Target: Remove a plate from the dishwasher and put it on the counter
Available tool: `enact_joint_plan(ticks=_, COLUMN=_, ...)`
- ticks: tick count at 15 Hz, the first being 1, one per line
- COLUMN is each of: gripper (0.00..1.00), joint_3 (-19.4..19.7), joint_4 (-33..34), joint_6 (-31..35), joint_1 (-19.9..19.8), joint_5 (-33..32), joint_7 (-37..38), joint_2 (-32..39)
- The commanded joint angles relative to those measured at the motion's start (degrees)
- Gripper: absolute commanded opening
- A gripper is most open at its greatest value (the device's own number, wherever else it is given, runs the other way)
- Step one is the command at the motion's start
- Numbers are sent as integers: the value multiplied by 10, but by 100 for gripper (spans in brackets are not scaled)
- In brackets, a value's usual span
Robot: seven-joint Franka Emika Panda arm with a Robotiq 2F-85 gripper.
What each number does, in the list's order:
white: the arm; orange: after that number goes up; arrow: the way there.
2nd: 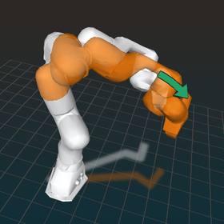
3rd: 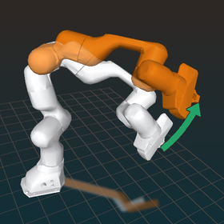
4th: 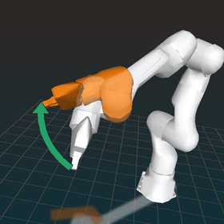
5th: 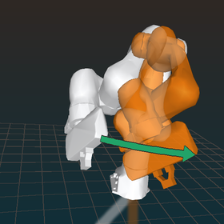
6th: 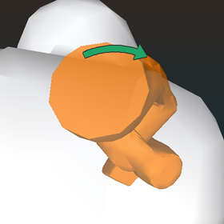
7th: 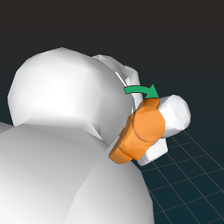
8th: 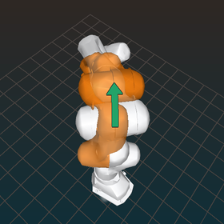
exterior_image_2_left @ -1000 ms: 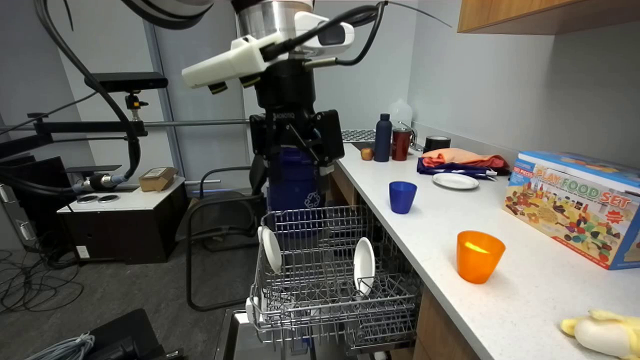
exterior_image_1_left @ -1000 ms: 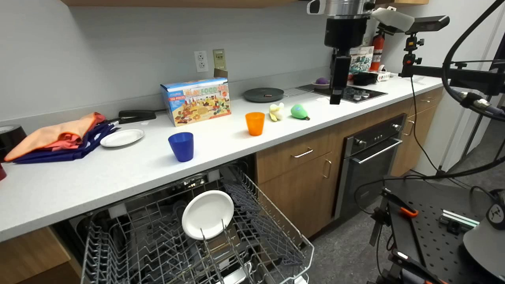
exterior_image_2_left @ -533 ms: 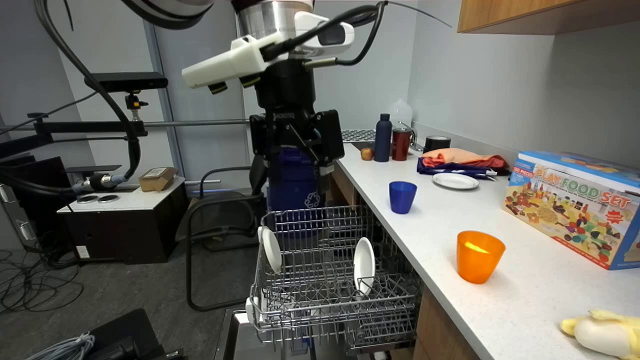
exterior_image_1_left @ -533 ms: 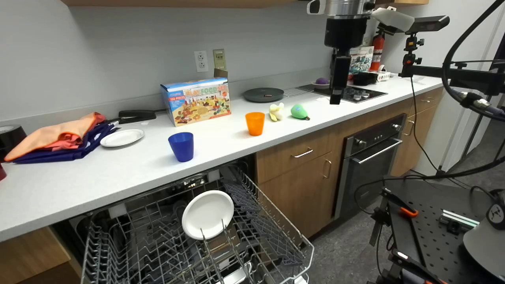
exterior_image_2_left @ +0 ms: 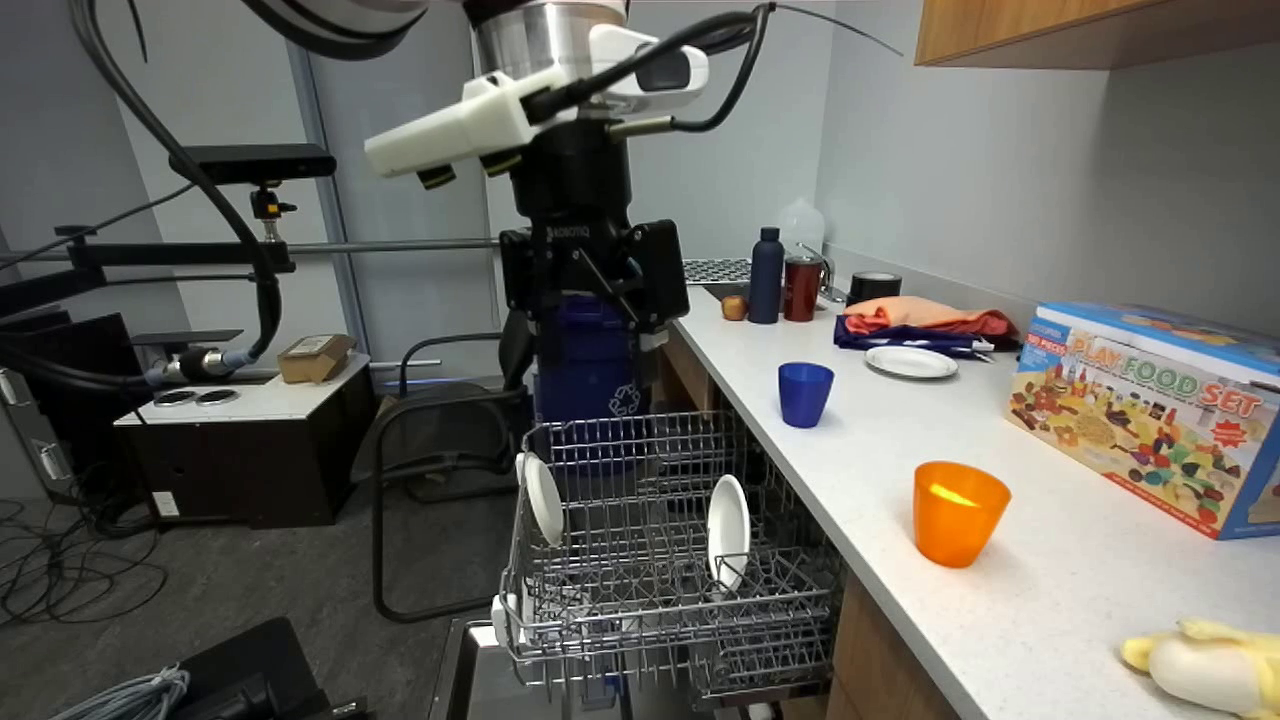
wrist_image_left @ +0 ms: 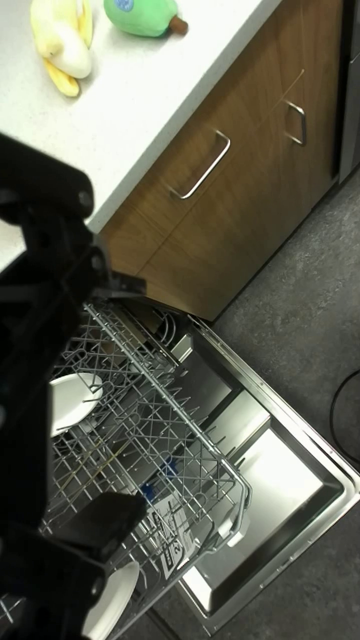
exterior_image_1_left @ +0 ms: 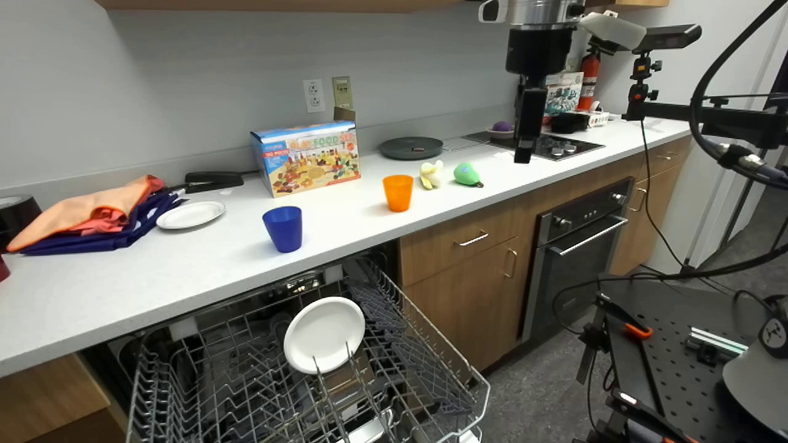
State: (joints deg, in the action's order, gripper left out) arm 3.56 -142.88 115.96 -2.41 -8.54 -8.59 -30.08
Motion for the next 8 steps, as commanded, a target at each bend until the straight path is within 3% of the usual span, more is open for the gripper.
enact_joint_plan(ticks=1, gripper=100, joint_3=2, joint_4=8, joint_6=19, joint_1=7, joint_5=0, joint_7=-14, joint_2=17)
enact_joint_plan(ticks=8, gripper=100, joint_3=-14, joint_4=27, joint_6=115, joint_1=28, joint_5=19, joint_7=-2, joint_2=79)
